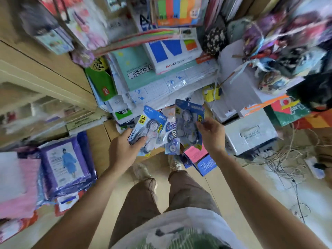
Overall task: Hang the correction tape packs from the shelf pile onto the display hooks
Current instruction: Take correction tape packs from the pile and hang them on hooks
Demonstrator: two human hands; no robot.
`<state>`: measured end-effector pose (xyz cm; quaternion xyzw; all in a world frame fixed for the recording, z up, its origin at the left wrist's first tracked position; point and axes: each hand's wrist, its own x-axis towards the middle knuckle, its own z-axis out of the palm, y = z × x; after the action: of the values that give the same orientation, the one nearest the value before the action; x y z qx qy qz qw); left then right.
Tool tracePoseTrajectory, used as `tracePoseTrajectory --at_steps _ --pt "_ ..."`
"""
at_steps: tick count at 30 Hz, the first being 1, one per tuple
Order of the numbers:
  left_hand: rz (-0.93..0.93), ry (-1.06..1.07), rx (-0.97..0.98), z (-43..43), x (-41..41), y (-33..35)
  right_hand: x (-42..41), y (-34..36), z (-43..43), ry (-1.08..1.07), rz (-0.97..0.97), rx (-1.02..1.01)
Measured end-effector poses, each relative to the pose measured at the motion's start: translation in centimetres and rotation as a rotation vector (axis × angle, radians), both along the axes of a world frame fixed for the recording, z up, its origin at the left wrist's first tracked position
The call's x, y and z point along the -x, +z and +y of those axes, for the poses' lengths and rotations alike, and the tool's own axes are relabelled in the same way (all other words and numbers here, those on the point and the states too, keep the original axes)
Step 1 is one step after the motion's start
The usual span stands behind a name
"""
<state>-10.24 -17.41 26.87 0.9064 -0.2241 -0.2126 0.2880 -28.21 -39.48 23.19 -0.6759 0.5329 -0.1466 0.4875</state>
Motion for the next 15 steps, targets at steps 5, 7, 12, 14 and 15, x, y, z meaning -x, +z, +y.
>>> tracePoseTrajectory --at_steps 5,7,12,14,15 --pt "-0.182 0.003 0.087 1.8 -2.4 8.6 -3.6 9.0 1.6 0.145 -0.099 0.197" --pt "-0.254 0.009 0.118 2.3 -3.7 11.6 -5.4 12.1 2.2 0.201 -0.129 0.254" --pt "-0.388 0.056 0.234 3.1 -6.4 19.8 -9.1 19.8 3.4 0.276 -0.257 0.408" --pt "-0.410 0.058 0.316 3.6 -7.4 23.2 -10.1 22.8 3.7 0.288 -0.314 0.468" --pt "-0.407 0.061 0.375 3.8 -7.7 24.9 -10.5 24.2 3.7 0.289 -0.344 0.487"
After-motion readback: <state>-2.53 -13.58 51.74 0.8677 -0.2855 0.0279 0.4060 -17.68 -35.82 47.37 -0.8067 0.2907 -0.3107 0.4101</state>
